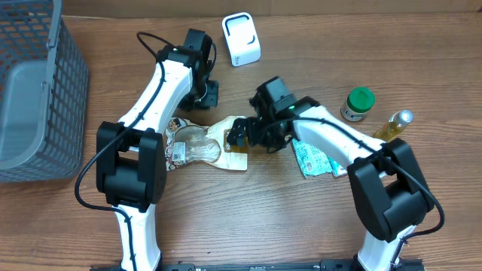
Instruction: Scan the item barcode
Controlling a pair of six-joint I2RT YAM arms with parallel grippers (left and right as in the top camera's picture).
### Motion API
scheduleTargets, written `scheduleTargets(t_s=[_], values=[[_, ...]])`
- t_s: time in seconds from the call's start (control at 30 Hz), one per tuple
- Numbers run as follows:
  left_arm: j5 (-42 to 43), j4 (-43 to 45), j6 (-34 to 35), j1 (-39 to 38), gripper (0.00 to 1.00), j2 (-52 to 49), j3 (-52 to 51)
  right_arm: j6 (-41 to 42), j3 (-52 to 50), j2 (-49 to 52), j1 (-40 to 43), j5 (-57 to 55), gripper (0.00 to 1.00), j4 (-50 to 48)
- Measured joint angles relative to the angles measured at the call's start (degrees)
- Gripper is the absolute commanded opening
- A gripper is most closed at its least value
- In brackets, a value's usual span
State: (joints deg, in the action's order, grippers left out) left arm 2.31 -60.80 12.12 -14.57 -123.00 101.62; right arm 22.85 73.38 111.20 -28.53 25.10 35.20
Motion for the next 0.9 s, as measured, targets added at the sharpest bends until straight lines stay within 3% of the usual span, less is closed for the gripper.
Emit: scheduleTargets(t_s=[0.27,0.5,0.9], values=[[8.7,-13.4,-3.4,9.7,0.08,0.0,0.0,-2.4,0.1,0.0,1.1,2.1,1.0,-3.1],[16.9,-16.7,-6.7,18.1,0.12,0.0,0.0,-2.9,0.2,0.0,-1.6,-0.8,1.0,-7.2],[17.0,-9.2,-6.8,17.9,0.16,0.0,-9.4,-3.0,0.2,0.0,-5.0,-8.0,1.0,-8.1]])
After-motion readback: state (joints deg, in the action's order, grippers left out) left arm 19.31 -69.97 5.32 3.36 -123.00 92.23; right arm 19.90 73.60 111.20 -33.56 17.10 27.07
